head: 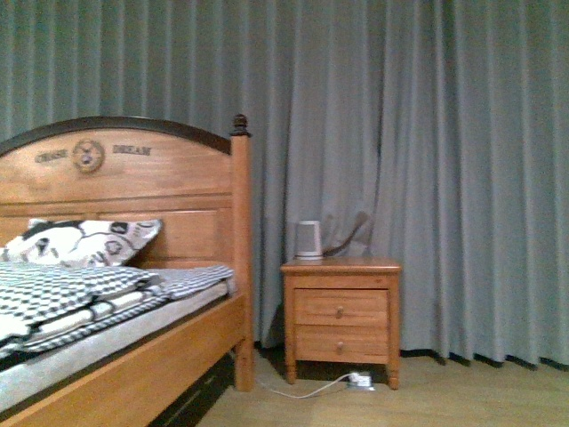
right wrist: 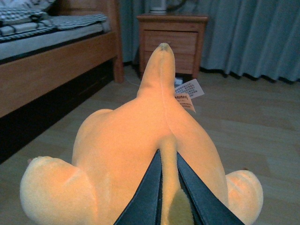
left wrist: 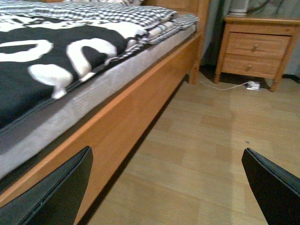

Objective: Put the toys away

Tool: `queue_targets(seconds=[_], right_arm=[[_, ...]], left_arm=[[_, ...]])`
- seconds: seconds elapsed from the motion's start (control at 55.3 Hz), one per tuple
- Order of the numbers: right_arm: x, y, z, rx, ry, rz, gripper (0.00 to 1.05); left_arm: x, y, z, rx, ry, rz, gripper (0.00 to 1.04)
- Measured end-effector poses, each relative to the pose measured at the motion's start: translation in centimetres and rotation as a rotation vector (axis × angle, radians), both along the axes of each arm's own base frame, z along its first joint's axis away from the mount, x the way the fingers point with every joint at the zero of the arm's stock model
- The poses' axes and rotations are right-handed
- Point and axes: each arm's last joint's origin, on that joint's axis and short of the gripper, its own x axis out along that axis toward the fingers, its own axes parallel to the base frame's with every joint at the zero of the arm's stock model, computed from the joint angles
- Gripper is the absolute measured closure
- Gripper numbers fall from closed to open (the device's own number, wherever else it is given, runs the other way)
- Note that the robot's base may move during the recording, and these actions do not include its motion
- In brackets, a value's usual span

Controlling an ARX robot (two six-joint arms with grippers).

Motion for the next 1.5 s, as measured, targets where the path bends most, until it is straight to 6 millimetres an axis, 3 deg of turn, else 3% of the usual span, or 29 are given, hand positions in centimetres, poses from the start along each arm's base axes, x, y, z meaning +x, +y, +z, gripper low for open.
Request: queue_targets(seconds=[1.501], right_arm=[[-0.01,-0.01,0.01,0.000,-0.001,-0.001,0.99]], left_arm=[[0.00,-0.02,0.00,0.000,0.000,-0.002,0.06]])
